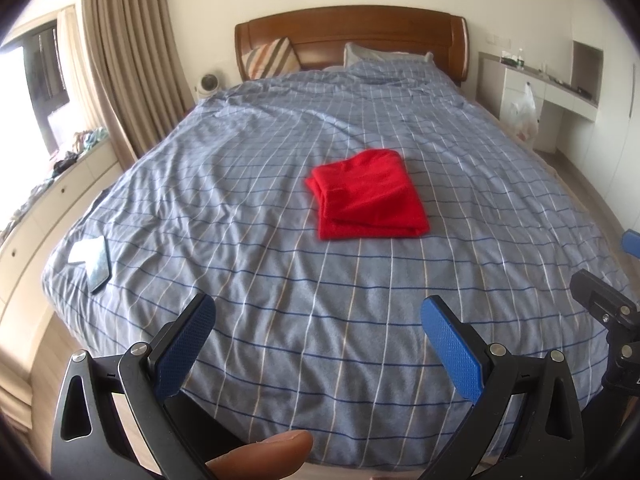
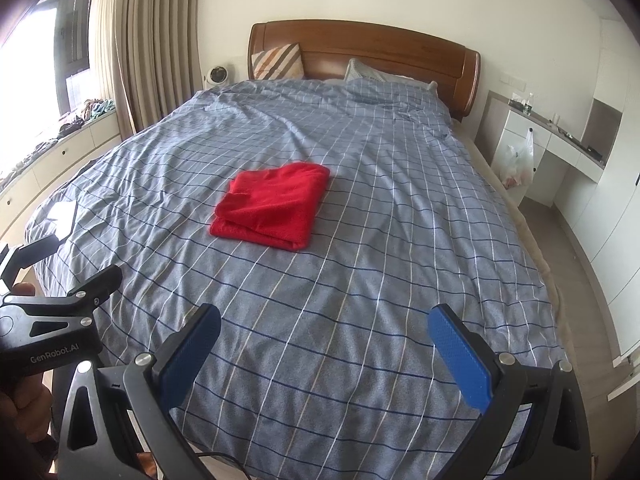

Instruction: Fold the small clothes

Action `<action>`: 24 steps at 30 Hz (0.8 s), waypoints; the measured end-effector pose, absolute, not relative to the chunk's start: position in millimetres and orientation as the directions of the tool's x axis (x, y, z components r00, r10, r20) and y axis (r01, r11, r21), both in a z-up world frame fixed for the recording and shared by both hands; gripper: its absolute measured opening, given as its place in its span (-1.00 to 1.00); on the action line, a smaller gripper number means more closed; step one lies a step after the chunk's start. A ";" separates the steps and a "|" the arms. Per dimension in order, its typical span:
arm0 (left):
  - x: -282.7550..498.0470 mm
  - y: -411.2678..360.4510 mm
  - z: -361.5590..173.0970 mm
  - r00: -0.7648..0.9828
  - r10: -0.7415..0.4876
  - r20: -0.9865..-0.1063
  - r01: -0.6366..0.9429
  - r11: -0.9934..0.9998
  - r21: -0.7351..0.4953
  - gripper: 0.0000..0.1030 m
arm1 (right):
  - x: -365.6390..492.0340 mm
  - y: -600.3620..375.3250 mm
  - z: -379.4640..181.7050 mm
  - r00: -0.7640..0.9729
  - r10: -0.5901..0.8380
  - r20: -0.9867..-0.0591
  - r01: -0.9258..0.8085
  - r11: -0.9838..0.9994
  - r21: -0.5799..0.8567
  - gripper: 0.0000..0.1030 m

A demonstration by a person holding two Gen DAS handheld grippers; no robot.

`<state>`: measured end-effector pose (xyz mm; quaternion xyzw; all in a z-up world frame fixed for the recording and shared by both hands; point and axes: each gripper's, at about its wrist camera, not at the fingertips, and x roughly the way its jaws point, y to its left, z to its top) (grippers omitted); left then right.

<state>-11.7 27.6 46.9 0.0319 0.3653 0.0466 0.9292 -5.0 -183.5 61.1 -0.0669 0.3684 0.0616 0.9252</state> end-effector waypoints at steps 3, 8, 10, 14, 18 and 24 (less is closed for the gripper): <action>-11.4 27.8 47.4 0.730 0.112 -0.674 -0.065 0.993 0.095 0.99 | -5.0 -182.5 61.1 0.720 0.066 -0.691 -0.165 0.983 -0.078 0.99; -11.1 28.3 50.3 0.733 0.108 -0.672 -0.065 0.994 0.088 0.99 | -3.9 -183.0 62.2 0.722 0.069 -0.688 -0.167 0.983 -0.077 0.99; -10.8 27.7 51.1 0.733 0.109 -0.672 -0.065 0.994 0.090 0.99 | -3.7 -182.8 63.0 0.725 0.068 -0.686 -0.167 0.983 -0.079 0.99; -11.0 26.5 52.1 0.732 0.106 -0.673 -0.064 0.994 0.088 0.99 | -4.2 -183.4 64.8 0.728 0.065 -0.683 -0.165 0.983 -0.082 0.99; -11.3 24.7 54.9 0.736 0.102 -0.669 -0.058 0.994 0.088 0.99 | -4.3 -184.0 65.3 0.728 0.063 -0.683 -0.163 0.983 -0.083 0.99; -11.5 23.6 59.9 0.745 0.100 -0.659 -0.056 0.995 0.087 0.99 | -3.1 -184.2 66.6 0.722 0.074 -0.688 -0.168 0.983 -0.071 0.99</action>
